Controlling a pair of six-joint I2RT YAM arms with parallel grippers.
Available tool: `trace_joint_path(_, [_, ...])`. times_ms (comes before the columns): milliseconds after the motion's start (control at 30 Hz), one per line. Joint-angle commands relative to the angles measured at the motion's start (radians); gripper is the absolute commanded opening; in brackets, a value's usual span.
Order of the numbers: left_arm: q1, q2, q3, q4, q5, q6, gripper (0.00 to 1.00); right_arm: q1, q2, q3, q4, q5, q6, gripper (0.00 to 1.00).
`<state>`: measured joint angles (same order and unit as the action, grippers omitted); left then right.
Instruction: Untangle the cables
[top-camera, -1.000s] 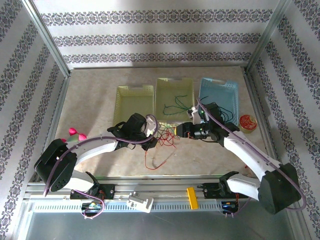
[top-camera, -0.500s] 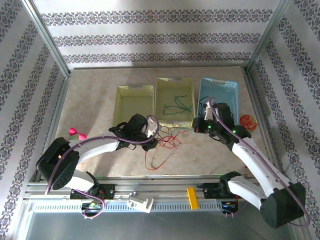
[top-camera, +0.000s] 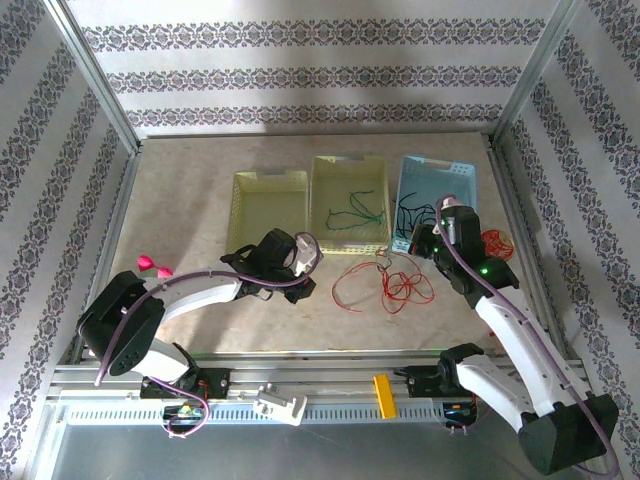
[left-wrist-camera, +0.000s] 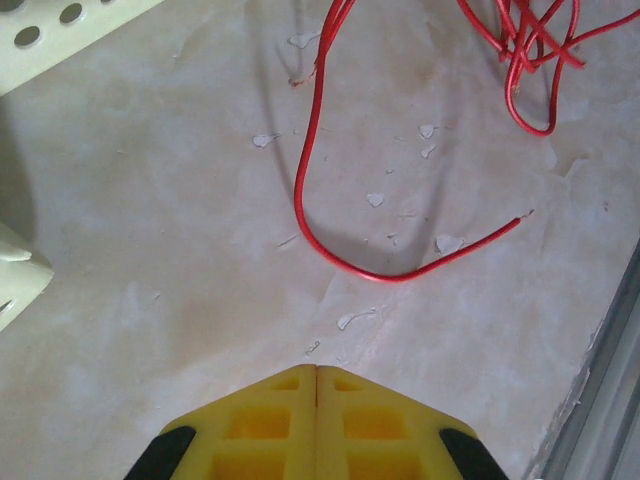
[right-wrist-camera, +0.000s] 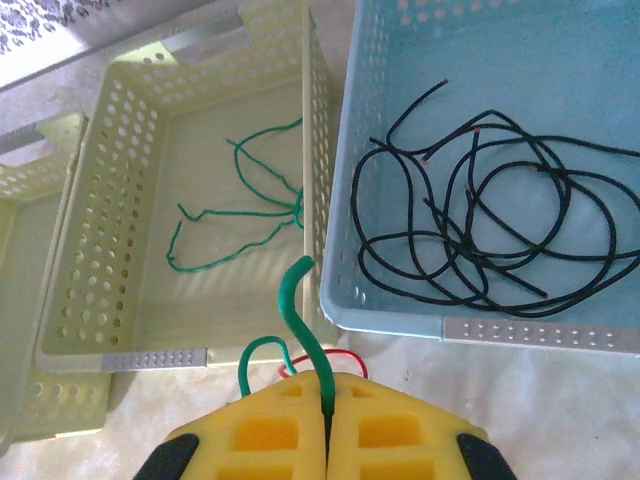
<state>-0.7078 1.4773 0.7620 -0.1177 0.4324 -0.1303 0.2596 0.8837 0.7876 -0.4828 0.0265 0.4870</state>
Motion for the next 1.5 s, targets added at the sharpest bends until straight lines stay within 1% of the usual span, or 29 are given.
trace_joint_path(0, [-0.020, 0.009, 0.025, -0.011, -0.008, 0.021, 0.05, -0.009, -0.013, 0.019, 0.010, 0.002, -0.016, 0.00])
trace_joint_path(133, [-0.077, 0.039, 0.085, -0.063, -0.055, 0.098, 0.25, 0.012, 0.012, 0.022, 0.017, -0.118, -0.054, 0.00])
trace_joint_path(233, [-0.100, 0.069, 0.116, -0.038, -0.052, 0.109, 0.43, 0.056, 0.032, 0.027, 0.003, -0.138, -0.073, 0.00])
trace_joint_path(300, [-0.108, 0.103, 0.135, 0.001, -0.053, 0.110, 0.51, 0.076, 0.035, 0.023, 0.004, -0.138, -0.063, 0.00])
trace_joint_path(367, [-0.118, 0.146, 0.161, 0.035, -0.053, 0.113, 0.59, 0.075, 0.030, 0.019, 0.013, -0.148, -0.043, 0.00])
trace_joint_path(467, [-0.139, 0.218, 0.205, 0.082, -0.076, 0.126, 0.62, 0.057, 0.020, 0.019, 0.027, -0.186, -0.016, 0.00])
trace_joint_path(533, [-0.150, 0.259, 0.230, 0.117, -0.100, 0.133, 0.62, 0.019, 0.014, 0.022, 0.035, -0.252, 0.008, 0.00])
trace_joint_path(600, [-0.161, 0.299, 0.252, 0.156, -0.120, 0.143, 0.62, -0.033, 0.008, 0.021, 0.049, -0.362, 0.034, 0.00])
trace_joint_path(700, [-0.166, 0.353, 0.282, 0.214, -0.156, 0.143, 0.62, -0.095, 0.002, 0.022, 0.058, -0.497, 0.051, 0.00])
trace_joint_path(800, [-0.167, 0.402, 0.309, 0.273, -0.186, 0.130, 0.62, -0.136, 0.007, 0.023, 0.055, -0.610, 0.061, 0.00])
trace_joint_path(867, [-0.170, 0.433, 0.323, 0.306, -0.232, 0.123, 0.62, -0.152, 0.013, 0.021, 0.057, -0.677, 0.067, 0.00])
trace_joint_path(900, [-0.170, 0.449, 0.330, 0.318, -0.235, 0.129, 0.62, -0.157, 0.016, 0.020, 0.055, -0.704, 0.071, 0.00])
trace_joint_path(933, [-0.171, 0.460, 0.337, 0.325, -0.240, 0.130, 0.62, -0.158, 0.017, 0.018, 0.055, -0.721, 0.075, 0.00])
trace_joint_path(967, [-0.171, 0.474, 0.346, 0.331, -0.240, 0.129, 0.59, -0.158, 0.015, 0.016, 0.056, -0.735, 0.079, 0.00])
trace_joint_path(1033, [-0.173, 0.494, 0.365, 0.327, -0.227, 0.132, 0.47, -0.160, 0.007, 0.014, 0.058, -0.749, 0.082, 0.00])
trace_joint_path(1100, [-0.176, 0.510, 0.379, 0.327, -0.221, 0.127, 0.31, -0.163, 0.000, 0.016, 0.056, -0.757, 0.086, 0.00])
trace_joint_path(1200, [-0.178, 0.516, 0.384, 0.333, -0.221, 0.114, 0.10, -0.171, -0.002, 0.020, 0.048, -0.756, 0.083, 0.00])
trace_joint_path(1267, [-0.178, 0.502, 0.383, 0.328, -0.228, 0.105, 0.00, -0.173, -0.002, 0.024, 0.034, -0.733, 0.070, 0.00])
trace_joint_path(1467, [-0.178, 0.362, 0.316, 0.340, -0.263, 0.095, 0.00, -0.172, 0.003, -0.016, 0.018, -0.632, 0.043, 0.00])
